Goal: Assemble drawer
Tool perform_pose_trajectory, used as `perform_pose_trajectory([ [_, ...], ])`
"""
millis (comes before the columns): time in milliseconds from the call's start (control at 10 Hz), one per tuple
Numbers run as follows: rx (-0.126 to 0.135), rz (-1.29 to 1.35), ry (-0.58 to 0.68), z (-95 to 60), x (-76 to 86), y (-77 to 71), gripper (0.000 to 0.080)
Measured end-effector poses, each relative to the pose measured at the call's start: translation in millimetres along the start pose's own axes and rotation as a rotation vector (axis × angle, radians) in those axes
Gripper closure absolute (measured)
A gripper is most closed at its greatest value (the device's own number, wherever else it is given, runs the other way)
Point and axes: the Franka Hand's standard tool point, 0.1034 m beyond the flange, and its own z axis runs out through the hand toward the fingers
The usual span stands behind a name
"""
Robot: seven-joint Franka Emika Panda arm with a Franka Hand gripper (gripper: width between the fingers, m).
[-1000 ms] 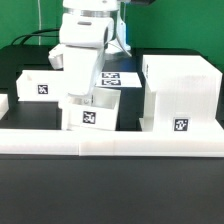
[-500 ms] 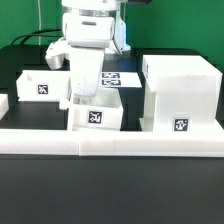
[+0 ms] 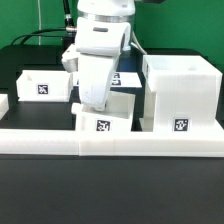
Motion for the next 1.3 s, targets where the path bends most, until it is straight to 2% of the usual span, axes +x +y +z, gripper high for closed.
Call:
perform_pose_trajectory([
  [100,0.001,0.001,0.0,0.4,-0.5,-0.2,0.0757],
  [300,-0.039,-0.006,0.008,5.4,3.4,-4.0,0.0757],
  [400,-0.048,-0.003,0.01,5.7,5.3,-4.3,0.0757],
  [500,-0.103,0.001,0.023,4.4,9.2,-0.3,0.0757],
  [600,-0.138,0.012,0.032,5.6,12.9,-1.4,0.0757],
  [700,-0.149,0.028,0.037,7.4,14.7,-4.2,0.0757],
  [1100,-0.146,0.034,0.038,7.9,17.1,-3.0,0.0757],
  [1300,-0.119,-0.033,0.02,9.1,16.2,-5.1,0.0757],
])
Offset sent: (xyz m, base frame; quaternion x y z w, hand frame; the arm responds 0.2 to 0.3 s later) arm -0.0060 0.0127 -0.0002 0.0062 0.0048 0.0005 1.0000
